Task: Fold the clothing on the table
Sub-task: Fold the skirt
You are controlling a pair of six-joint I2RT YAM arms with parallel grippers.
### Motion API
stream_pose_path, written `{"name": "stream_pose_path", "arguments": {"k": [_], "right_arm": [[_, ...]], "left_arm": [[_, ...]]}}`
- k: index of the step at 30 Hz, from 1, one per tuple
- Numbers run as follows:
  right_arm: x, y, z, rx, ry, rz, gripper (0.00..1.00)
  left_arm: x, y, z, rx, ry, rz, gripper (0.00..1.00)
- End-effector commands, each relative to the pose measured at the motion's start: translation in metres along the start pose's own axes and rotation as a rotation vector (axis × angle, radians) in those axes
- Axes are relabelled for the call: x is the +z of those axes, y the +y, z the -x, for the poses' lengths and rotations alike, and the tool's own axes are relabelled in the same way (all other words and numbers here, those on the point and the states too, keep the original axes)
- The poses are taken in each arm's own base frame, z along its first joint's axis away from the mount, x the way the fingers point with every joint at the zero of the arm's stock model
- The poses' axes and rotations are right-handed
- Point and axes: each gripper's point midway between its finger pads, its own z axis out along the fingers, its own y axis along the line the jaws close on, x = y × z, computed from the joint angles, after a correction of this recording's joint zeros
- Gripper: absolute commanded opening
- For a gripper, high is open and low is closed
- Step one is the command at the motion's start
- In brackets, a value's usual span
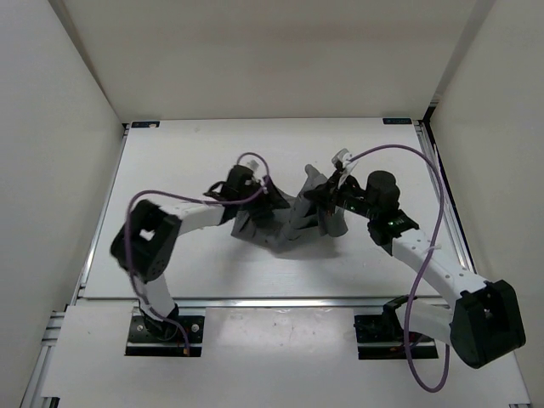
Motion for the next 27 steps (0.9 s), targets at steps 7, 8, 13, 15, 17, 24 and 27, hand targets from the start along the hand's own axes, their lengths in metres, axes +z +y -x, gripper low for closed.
{"name": "stream_pose_path", "arguments": {"k": [7, 8, 13, 15, 17, 24, 27], "right_arm": [[0.021, 0.023, 0.018, -0.236, -0.007, 0.113, 0.00], [0.022, 0.024, 0.017, -0.235, -0.007, 0.118, 0.00], [0.025, 0.027, 0.017, -0.260, -0.003, 0.121, 0.00], [0.024, 0.031, 0.017, -0.284, 0.000, 0.135, 0.01], [0.024, 0.033, 0.025, -0.324, -0.013, 0.150, 0.01], [0.086, 0.069, 0.020, -0.245, 0.114, 0.481, 0.00], [0.124, 0.090, -0.019, -0.154, 0.241, 0.630, 0.09]], "left_arm": [[-0.135, 0.073, 0.058, -0.039, -0.408, 0.194, 0.98], [-0.137, 0.076, 0.057, -0.030, -0.400, 0.194, 0.99], [-0.140, 0.113, 0.049, -0.018, -0.368, 0.302, 0.99], [-0.139, 0.125, 0.048, -0.047, -0.367, 0.327, 0.99], [-0.140, 0.139, 0.047, -0.074, -0.362, 0.364, 0.99], [-0.100, 0.169, 0.017, -0.124, -0.164, 0.385, 0.99], [-0.106, 0.179, 0.010, -0.156, -0.175, 0.431, 0.99]]}}
